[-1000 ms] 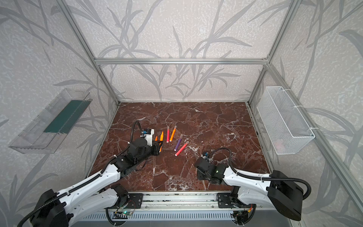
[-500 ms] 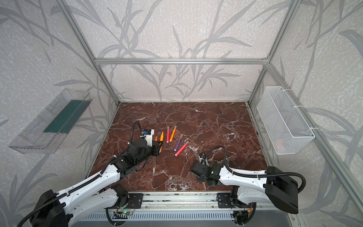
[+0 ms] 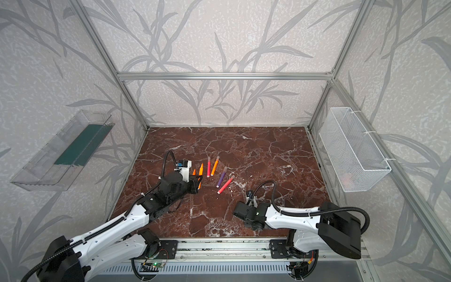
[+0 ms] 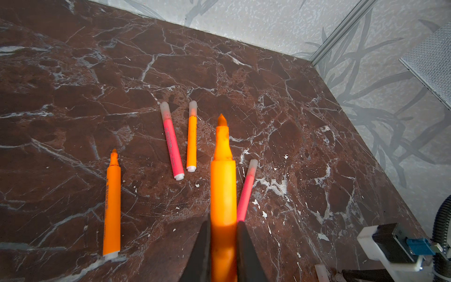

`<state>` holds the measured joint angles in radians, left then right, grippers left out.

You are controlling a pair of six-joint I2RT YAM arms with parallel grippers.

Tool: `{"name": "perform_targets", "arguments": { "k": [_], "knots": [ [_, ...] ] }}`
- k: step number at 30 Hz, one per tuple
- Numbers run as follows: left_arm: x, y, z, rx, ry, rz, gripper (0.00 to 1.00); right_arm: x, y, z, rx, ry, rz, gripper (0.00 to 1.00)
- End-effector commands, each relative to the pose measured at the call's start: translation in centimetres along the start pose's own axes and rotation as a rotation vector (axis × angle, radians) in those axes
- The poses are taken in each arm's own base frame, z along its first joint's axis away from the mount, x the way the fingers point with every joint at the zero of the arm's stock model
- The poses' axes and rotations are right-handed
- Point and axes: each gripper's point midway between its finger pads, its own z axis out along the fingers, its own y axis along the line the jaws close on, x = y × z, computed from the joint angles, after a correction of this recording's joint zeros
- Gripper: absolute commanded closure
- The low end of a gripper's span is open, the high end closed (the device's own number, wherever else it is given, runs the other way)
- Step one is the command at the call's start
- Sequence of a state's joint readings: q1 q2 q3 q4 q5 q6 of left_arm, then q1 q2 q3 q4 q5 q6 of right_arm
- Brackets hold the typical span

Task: Insert the pens into the pen caps
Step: 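Lift the orange marker tip-up with the left gripper while the right raises the cap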

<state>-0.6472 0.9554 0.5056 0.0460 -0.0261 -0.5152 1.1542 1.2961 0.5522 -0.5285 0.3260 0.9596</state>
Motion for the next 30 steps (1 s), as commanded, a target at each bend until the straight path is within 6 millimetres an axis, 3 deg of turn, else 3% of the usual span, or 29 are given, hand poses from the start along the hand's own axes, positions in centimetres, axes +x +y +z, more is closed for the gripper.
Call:
{"name": "perform_targets", "arguments": {
  "k": [1, 6, 12, 20, 30],
  "knots": [
    [-0.7, -0.6, -0.4, 0.023, -0.024, 0.01, 1.0, 0.3, -0.5, 0.0, 0.04, 0.006, -0.006, 0.77],
    [-0.4, -1.3, -0.4, 0.053, -0.014, 0.025, 1.0, 0.1, -1.1, -0.1, 0.056, -0.011, 0.02, 0.84],
    [0.2, -3.8, -0.5, 0.123, -0.005, 0.108, 1.0, -1.8, -2.3, -2.3, 0.048, -0.12, 0.082, 0.85],
    [1.9, -9.6, -1.4, 0.278, 0.0, 0.292, 1.0, -6.5, -5.1, -9.2, -0.108, -0.431, 0.237, 0.9],
    [3.9, -14.8, -1.9, 0.499, 0.024, 0.334, 1.0, -11.6, -6.2, -18.7, -0.469, -0.837, 0.44, 0.99]
  ]
}}
